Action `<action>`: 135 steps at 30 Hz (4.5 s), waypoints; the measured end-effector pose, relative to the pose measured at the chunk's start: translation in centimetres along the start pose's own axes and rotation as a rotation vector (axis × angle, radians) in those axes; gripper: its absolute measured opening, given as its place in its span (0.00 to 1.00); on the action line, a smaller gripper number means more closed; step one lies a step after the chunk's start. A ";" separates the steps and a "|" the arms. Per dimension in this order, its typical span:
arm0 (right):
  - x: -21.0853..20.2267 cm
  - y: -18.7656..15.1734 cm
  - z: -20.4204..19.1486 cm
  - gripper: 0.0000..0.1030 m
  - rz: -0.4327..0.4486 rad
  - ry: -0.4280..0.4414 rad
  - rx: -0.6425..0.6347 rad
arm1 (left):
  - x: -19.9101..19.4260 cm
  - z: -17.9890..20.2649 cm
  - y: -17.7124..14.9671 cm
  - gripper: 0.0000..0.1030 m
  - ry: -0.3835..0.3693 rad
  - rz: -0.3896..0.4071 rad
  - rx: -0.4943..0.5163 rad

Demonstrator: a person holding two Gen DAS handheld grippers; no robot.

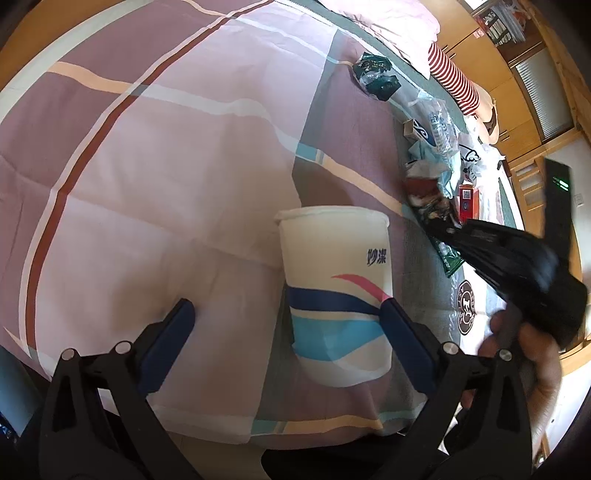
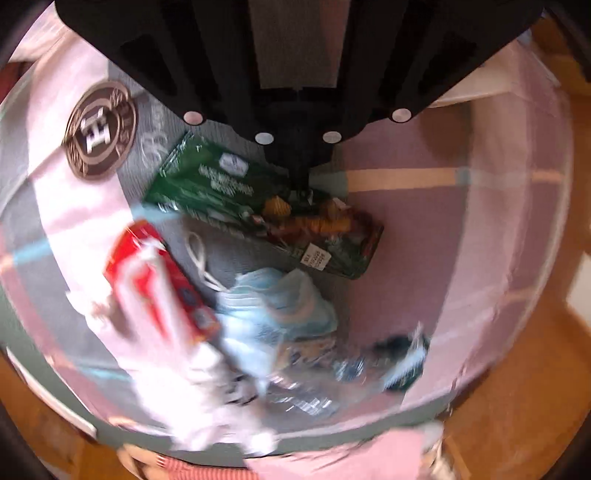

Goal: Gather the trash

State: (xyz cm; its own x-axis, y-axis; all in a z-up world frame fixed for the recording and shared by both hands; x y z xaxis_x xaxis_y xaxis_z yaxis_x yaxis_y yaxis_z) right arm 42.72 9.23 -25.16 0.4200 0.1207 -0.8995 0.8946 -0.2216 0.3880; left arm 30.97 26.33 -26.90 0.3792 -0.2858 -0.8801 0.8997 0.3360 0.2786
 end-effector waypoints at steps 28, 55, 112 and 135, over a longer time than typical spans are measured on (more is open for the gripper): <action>-1.4 -1.1 3.2 0.62 0.013 -0.018 0.171 | 0.6 1.7 -0.8 0.97 0.028 0.009 0.123; -1.3 -0.8 3.6 0.62 0.025 -0.030 0.185 | 1.1 3.4 -1.2 0.75 -0.058 0.002 0.191; -2.1 -2.9 1.2 0.01 -0.057 0.187 0.154 | -0.3 0.6 -0.8 0.50 -0.052 0.024 0.082; -1.4 -3.2 2.3 0.01 -0.093 0.190 0.210 | -1.6 -0.6 -0.7 0.49 -0.074 0.046 0.035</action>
State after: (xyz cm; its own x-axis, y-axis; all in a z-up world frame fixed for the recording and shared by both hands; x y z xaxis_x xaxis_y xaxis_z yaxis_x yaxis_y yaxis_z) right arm 38.97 7.54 -25.61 0.3761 0.3245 -0.8679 0.8880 -0.3937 0.2377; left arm 29.58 27.10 -25.89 0.4344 -0.3362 -0.8356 0.8874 0.3189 0.3330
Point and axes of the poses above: each gripper's, at about its wrist camera, not at the fingertips, and x roughly the way its jaws point, z to its right, y to its top, the point moved 3 cm from there along x, roughly the way its jaws point, and after that the axes turned 4 degrees about x, right-handed, at the moved point
